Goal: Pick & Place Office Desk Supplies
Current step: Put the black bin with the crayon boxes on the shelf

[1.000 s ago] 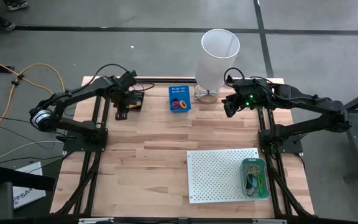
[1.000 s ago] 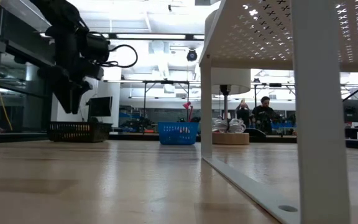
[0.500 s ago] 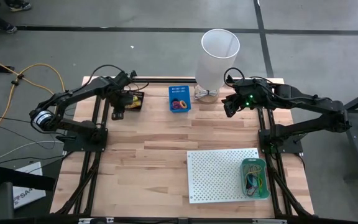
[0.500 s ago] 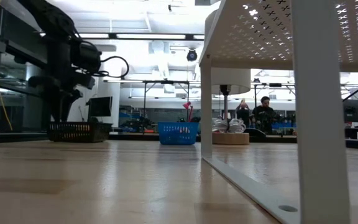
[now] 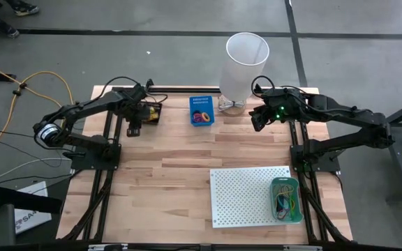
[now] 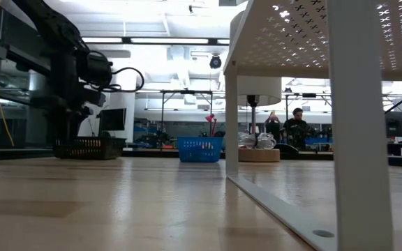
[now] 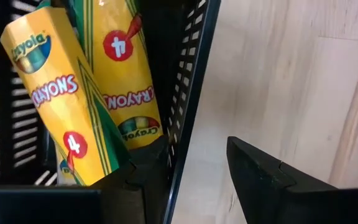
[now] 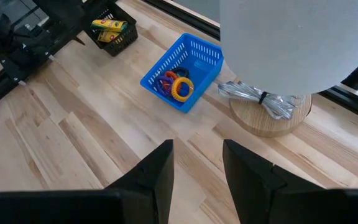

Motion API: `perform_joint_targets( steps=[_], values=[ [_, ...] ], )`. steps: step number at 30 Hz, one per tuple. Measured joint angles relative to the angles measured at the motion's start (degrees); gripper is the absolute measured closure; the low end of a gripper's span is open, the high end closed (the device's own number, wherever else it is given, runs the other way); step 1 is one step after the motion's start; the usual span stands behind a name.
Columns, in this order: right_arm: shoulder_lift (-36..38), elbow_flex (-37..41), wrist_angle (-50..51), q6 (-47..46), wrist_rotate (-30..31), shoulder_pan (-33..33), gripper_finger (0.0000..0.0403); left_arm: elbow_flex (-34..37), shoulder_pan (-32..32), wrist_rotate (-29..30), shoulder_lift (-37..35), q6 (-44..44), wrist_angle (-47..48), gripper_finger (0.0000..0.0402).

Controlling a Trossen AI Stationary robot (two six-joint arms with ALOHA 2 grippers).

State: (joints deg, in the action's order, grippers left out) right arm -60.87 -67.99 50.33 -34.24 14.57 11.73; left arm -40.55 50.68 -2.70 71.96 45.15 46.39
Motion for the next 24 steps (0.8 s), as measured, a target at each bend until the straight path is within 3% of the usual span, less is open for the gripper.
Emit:
perform_joint_targets(
  steps=[15,24],
  values=[
    [-0.01,0.0,0.02,0.0,0.02,0.0,0.0277,1.39,-2.25,3.02,0.36,-2.75,-1.93,0.025],
    [0.01,0.0,0.0,0.0,0.01,0.01,0.0277,1.36,-2.24,2.23,7.77,-3.41,-4.18,0.0301]
  ],
)
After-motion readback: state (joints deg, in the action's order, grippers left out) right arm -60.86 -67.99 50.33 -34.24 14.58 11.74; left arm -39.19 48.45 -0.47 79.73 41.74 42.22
